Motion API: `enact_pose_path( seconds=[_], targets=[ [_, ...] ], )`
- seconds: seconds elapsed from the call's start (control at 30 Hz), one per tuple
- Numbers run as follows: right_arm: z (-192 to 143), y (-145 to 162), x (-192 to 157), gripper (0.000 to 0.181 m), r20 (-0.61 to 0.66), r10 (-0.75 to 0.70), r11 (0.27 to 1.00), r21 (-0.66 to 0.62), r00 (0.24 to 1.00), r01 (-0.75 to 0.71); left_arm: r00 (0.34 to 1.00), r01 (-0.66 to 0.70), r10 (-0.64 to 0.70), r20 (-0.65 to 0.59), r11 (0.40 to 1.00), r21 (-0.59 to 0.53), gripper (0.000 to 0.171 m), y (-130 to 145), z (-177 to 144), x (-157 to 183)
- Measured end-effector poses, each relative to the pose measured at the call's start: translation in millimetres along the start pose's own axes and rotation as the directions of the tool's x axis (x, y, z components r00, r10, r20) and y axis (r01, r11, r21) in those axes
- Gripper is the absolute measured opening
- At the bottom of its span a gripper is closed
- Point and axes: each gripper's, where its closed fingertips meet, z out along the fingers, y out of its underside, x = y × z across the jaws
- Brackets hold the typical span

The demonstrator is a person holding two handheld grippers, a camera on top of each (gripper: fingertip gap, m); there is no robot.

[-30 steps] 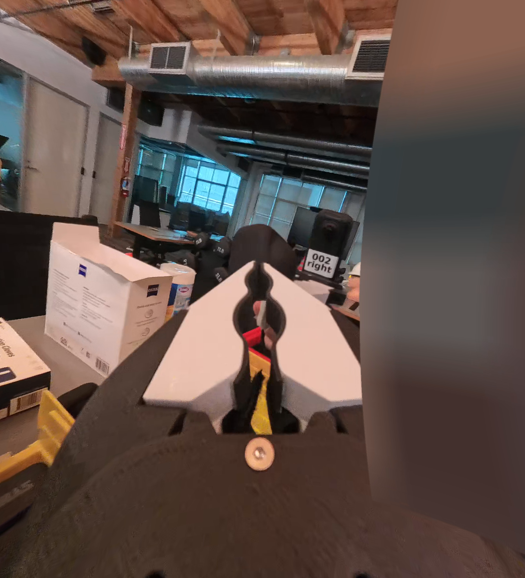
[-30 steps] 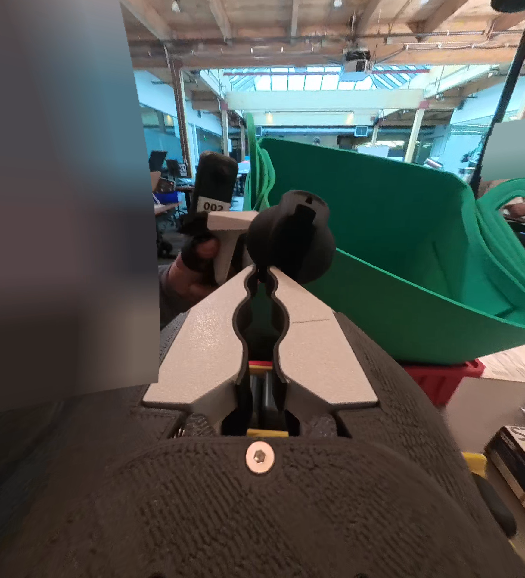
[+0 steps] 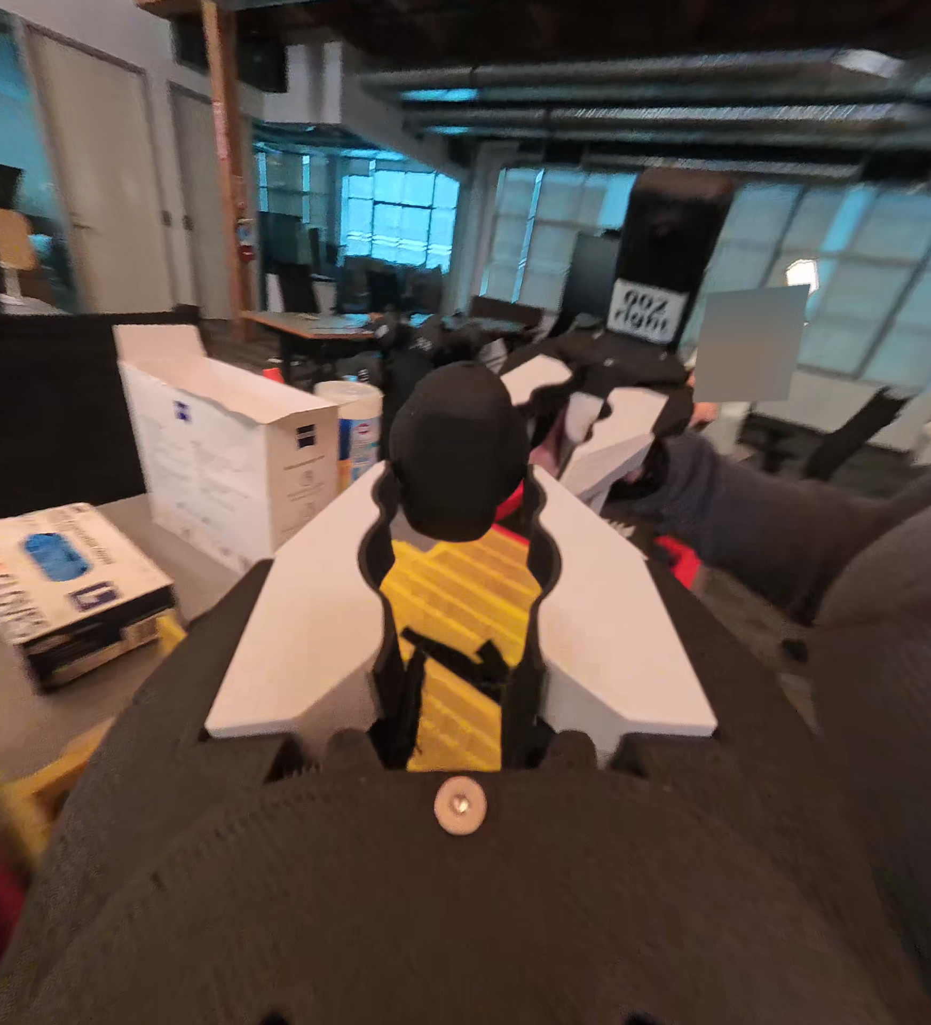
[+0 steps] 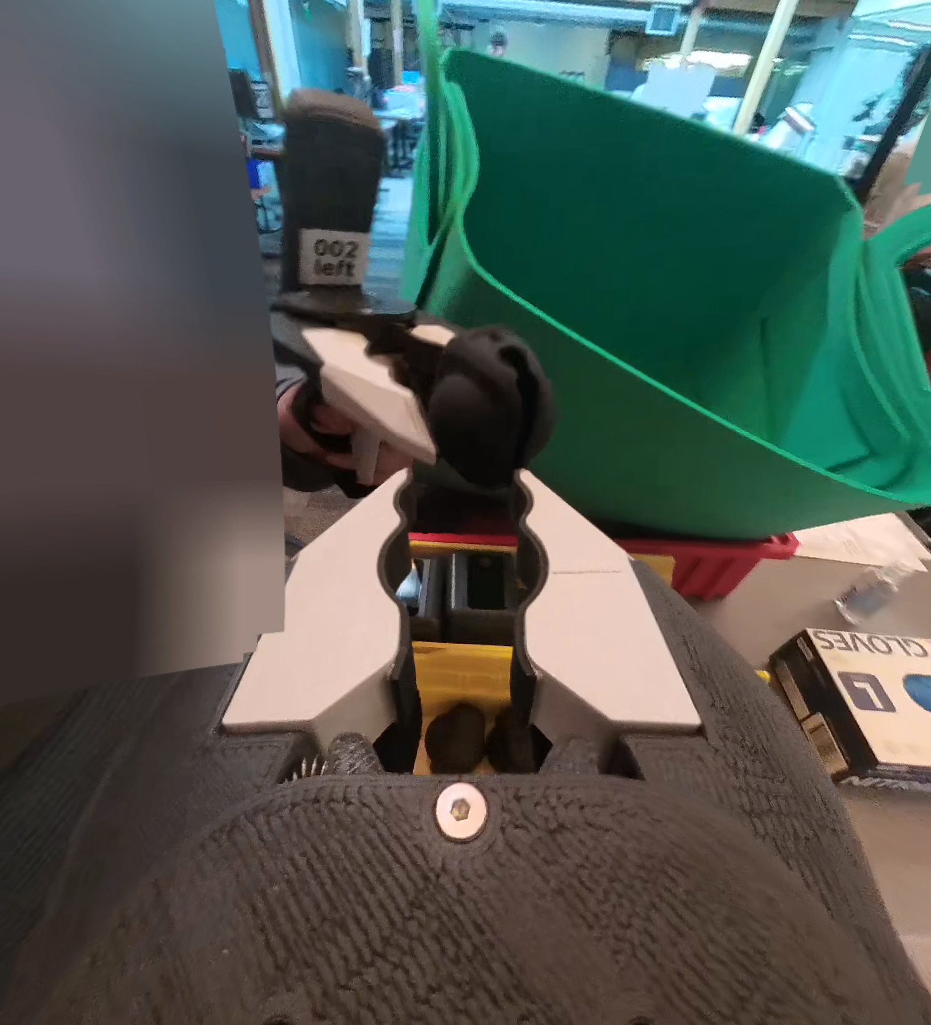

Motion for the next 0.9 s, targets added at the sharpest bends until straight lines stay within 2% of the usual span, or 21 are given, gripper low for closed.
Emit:
enact_pose_path(
  seconds=[0.1,0.23,0.3,0.37,0.47,0.57,0.63,0.73,0.77,0.83,0.9],
  targets=[
    [-1.6,-7.3,4.1,0.031,-0.01,0.06,0.998,0.035,0.998,-0.06,0.99,-0.128,0.13,0.058,0.991,-0.044,0.046,6.1,2.9,-3.1],
    [-6.9,-8.4,14.3,0.034,-0.065,0.078,0.996,0.045,0.995,-0.075,0.988,-0.134,0.138,0.072,0.989,-0.057,0.046,9.9,2.0,-7.3],
    [-12.4,-12.0,21.6,0.036,-0.107,0.104,0.994,0.044,0.989,-0.1,0.968,-0.206,0.22,0.123,0.972,-0.115,0.046,15.7,1.3,-14.1],
    [-10.7,-11.8,24.9,0.046,-0.14,0.156,0.987,-0.001,0.978,-0.158,0.928,-0.302,0.335,0.162,0.933,-0.198,0.046,22.6,2.8,-19.6],
    [-0.1,3.8,26.8,0.059,-0.205,0.182,0.965,-0.151,0.962,-0.215,0.844,-0.45,0.511,0.166,0.841,-0.302,0.045,31.4,8.6,-21.5],
    [5.6,17.8,29.3,0.06,-0.23,0.209,0.937,-0.233,0.951,-0.262,0.759,-0.56,0.637,0.137,0.744,-0.364,0.045,38.7,13.8,-19.6],
    [9.3,24.9,27.5,0.06,-0.202,0.307,0.904,-0.242,0.93,-0.352,0.715,-0.603,0.689,0.12,0.695,-0.391,0.046,42.1,15.6,-18.2],
    [13.5,35.8,20.0,0.06,-0.157,0.411,0.855,-0.274,0.898,-0.44,0.682,-0.635,0.724,0.104,0.657,-0.407,0.046,43.2,16.7,-16.0],
    [15.1,35.2,18.1,0.054,-0.142,0.432,0.851,-0.264,0.891,-0.454,0.674,-0.641,0.732,0.104,0.648,-0.41,0.046,42.7,16.7,-16.1],
    [16.6,30.6,15.2,0.05,-0.098,0.482,0.842,-0.223,0.87,-0.492,0.667,-0.651,0.737,0.108,0.647,-0.397,0.045,38.4,15.4,-15.3],
    [16.1,22.4,10.4,0.05,-0.003,0.554,0.821,-0.166,0.833,-0.546,0.688,-0.654,0.719,0.093,0.671,-0.348,0.045,33.0,13.3,-10.3]
  ],
)
